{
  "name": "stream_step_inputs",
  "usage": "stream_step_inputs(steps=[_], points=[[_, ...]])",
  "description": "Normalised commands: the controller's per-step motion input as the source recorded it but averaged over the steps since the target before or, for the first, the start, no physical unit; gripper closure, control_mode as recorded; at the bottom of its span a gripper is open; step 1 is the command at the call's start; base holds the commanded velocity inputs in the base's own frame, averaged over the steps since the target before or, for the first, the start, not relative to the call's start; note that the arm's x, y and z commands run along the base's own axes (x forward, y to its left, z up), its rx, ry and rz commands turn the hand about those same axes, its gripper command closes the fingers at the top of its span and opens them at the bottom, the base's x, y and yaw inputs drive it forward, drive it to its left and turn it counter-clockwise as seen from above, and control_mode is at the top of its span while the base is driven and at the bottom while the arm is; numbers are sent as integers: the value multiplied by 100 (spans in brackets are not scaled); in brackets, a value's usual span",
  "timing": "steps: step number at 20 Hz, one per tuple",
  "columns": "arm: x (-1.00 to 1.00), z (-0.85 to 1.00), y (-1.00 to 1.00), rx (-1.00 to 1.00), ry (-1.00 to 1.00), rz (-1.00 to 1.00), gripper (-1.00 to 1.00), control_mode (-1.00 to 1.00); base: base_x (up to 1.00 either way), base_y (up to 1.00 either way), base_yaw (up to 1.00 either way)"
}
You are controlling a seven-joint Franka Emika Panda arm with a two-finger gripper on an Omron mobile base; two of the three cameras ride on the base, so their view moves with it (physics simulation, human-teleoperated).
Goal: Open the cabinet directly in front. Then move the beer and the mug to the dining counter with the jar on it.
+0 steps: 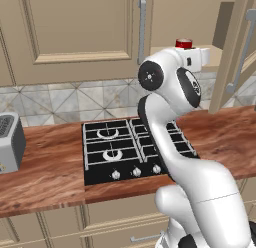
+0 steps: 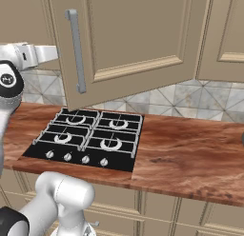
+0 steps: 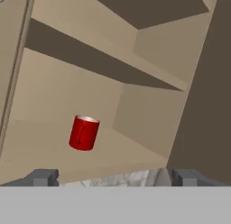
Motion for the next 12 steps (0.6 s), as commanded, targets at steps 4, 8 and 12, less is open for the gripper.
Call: stream_step_inputs(steps=[4, 8, 12], points=[[34, 0, -8, 0, 2, -4, -100, -100, 0, 0, 0], [4, 0, -50, 0, 0, -18, -100, -100, 0, 0, 0], [0, 0, -65, 0, 0, -23, -100, -100, 0, 0, 0]])
